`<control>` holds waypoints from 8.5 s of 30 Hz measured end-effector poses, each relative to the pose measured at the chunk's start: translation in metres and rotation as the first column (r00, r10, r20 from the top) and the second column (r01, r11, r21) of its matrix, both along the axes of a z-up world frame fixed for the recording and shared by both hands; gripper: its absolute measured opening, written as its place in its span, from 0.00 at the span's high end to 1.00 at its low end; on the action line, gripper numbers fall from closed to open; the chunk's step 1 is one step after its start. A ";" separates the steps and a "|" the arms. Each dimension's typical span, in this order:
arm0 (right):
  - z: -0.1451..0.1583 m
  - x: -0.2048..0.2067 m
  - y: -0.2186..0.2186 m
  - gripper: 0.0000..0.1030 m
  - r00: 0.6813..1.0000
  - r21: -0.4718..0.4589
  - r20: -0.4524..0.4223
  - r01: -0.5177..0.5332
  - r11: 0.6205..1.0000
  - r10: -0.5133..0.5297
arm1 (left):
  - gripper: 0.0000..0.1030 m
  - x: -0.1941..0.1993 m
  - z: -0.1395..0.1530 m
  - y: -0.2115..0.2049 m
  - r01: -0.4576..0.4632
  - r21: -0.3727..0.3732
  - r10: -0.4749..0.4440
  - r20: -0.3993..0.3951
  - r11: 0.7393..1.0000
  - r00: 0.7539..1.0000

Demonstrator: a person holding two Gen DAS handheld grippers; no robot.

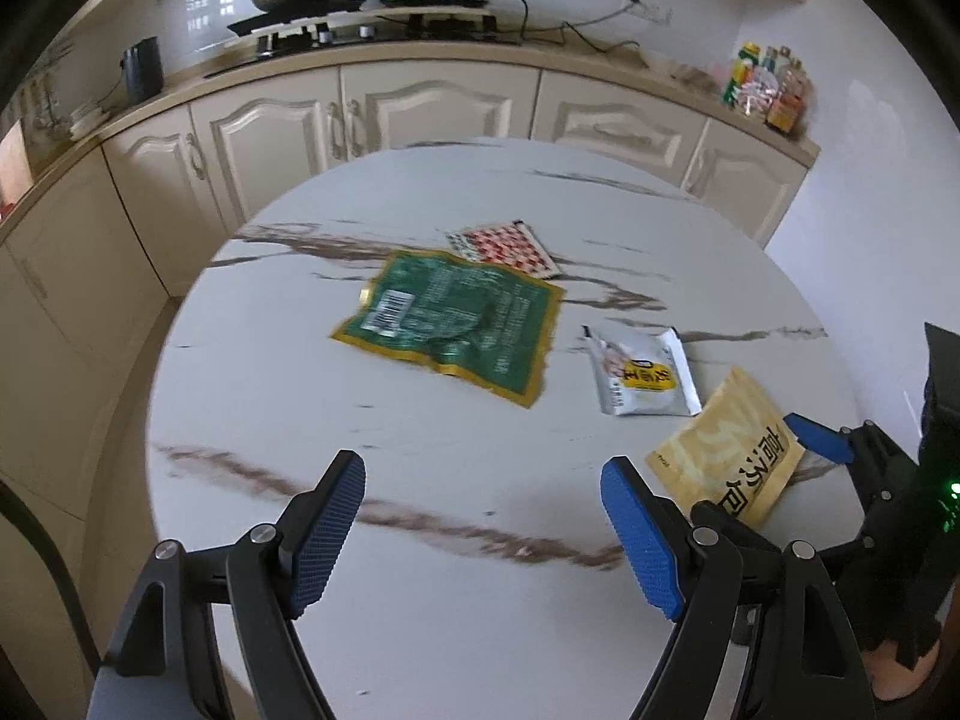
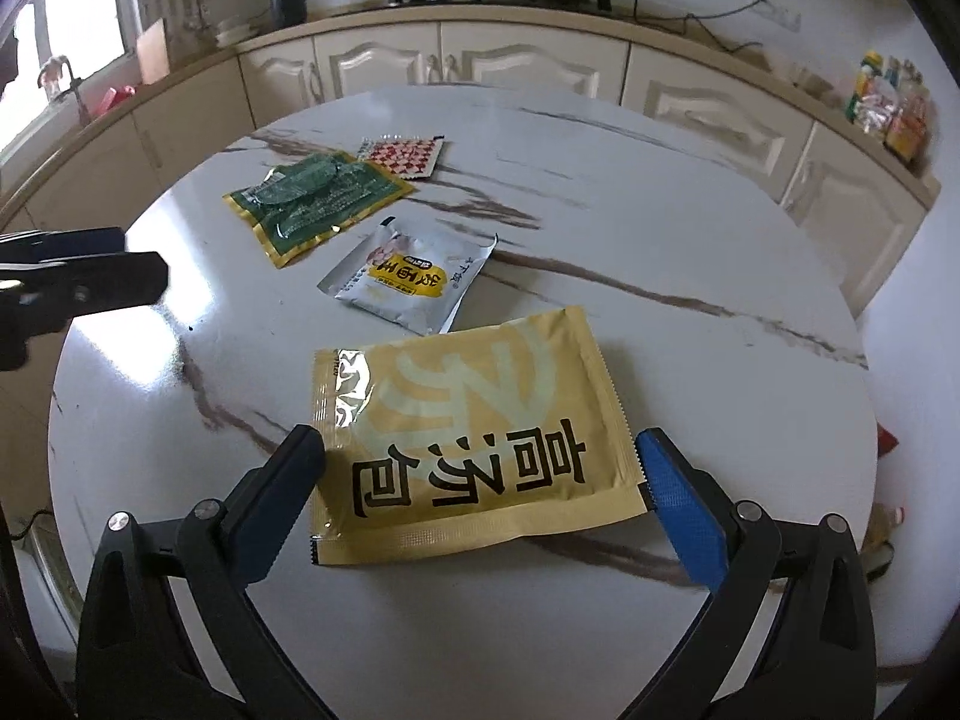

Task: Collect trash
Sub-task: 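Move both tools back over the table toward the gold packet, then grasp the gold packet with the right tool while the left tool grasps the white sachet, then carry sachet and gold packet over the blue bucket and open both tools, then move both tools back over the table toward the green packet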

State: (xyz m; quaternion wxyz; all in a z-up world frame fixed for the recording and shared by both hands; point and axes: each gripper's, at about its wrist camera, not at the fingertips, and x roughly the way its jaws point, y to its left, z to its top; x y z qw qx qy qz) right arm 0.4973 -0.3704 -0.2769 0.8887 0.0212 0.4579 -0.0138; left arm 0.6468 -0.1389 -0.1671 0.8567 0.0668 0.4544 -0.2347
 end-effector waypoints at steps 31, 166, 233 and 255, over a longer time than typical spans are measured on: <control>0.013 -0.013 -0.010 0.00 0.866 0.257 -0.087 0.497 0.829 -0.492 | 0.25 0.011 -0.002 0.012 -0.095 0.029 0.093 0.052 0.995 0.994; -0.179 0.240 0.422 0.26 0.866 0.369 -0.238 -0.338 0.866 0.440 | 0.50 0.108 -0.177 0.465 -0.661 -0.049 0.605 -0.358 0.748 0.711; 0.018 0.141 0.043 0.01 0.991 0.045 -0.032 -0.126 0.991 0.128 | 0.24 0.079 -0.019 0.043 -0.362 0.021 0.362 -0.083 0.932 0.928; 0.016 0.183 0.007 0.00 0.994 0.144 -0.015 -0.103 0.984 0.106 | 0.18 0.105 -0.046 0.005 -0.303 0.082 0.303 0.006 0.950 0.953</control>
